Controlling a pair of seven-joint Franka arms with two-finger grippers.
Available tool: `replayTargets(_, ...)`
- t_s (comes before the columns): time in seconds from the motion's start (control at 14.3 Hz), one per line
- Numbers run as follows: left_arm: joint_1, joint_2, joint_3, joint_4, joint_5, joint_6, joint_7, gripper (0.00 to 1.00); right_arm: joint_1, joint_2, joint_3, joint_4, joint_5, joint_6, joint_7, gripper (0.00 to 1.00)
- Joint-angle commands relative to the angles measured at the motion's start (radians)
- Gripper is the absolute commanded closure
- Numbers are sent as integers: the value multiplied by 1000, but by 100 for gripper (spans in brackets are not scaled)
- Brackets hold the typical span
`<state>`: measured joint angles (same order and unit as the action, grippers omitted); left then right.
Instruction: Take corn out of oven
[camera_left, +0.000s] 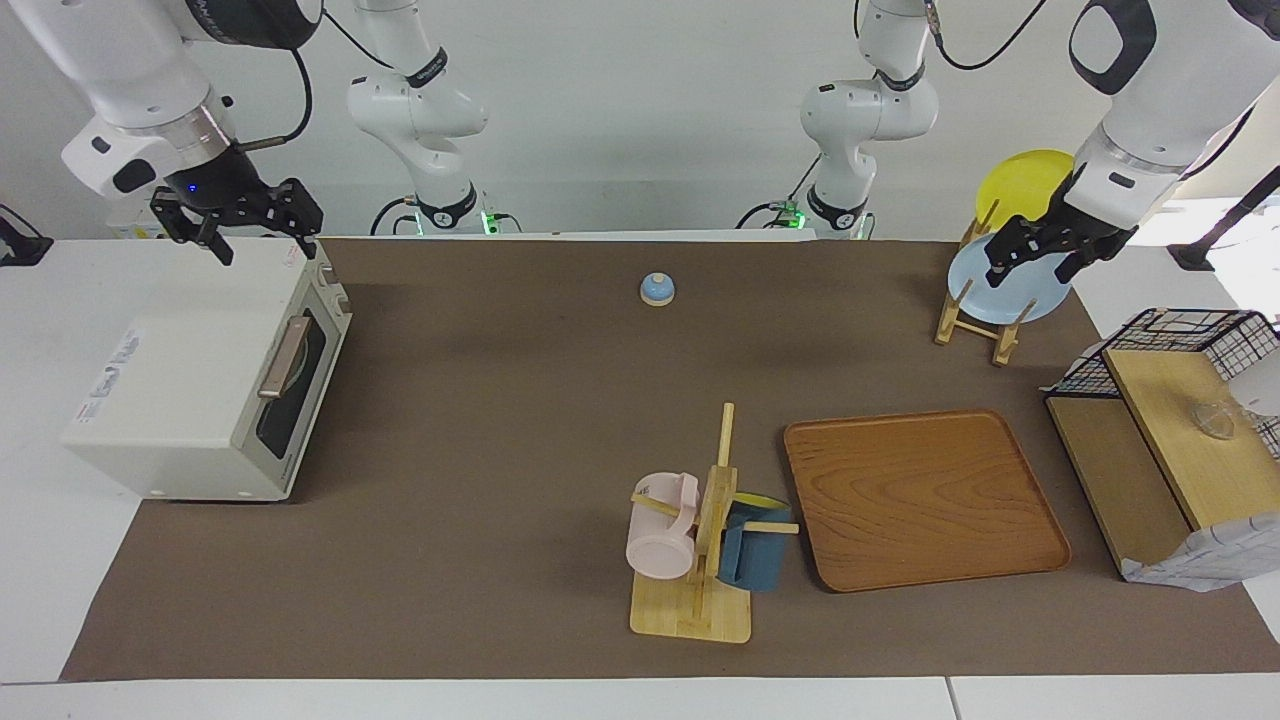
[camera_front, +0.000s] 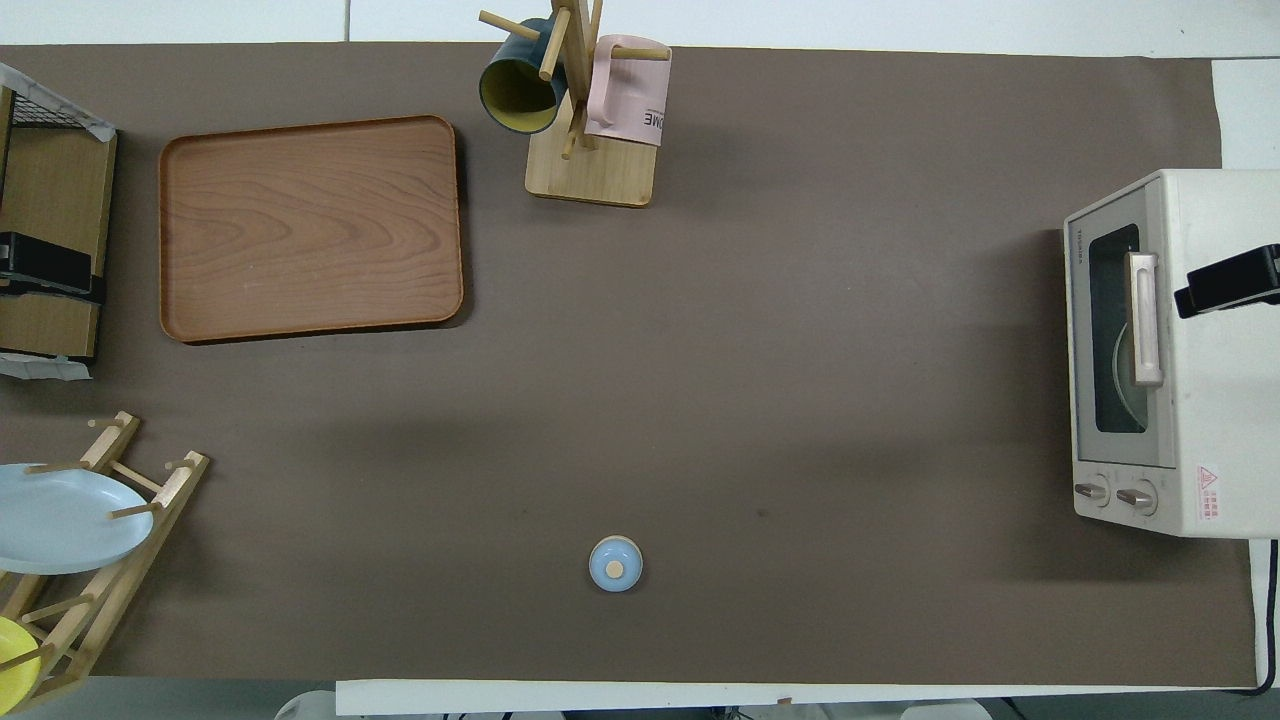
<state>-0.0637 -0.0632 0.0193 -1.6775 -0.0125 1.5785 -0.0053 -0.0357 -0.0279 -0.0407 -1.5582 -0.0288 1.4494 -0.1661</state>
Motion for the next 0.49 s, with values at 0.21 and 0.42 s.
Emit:
replayTargets(0.21,13,-7,-4,-4,-9,-9,15,0,-4,3,-8,0,1,-15,13,0)
replayTargets(0.42,12,-7,-4,-4,-9,-9,15,0,-38,-6,-11,-19,3,-18,2,0)
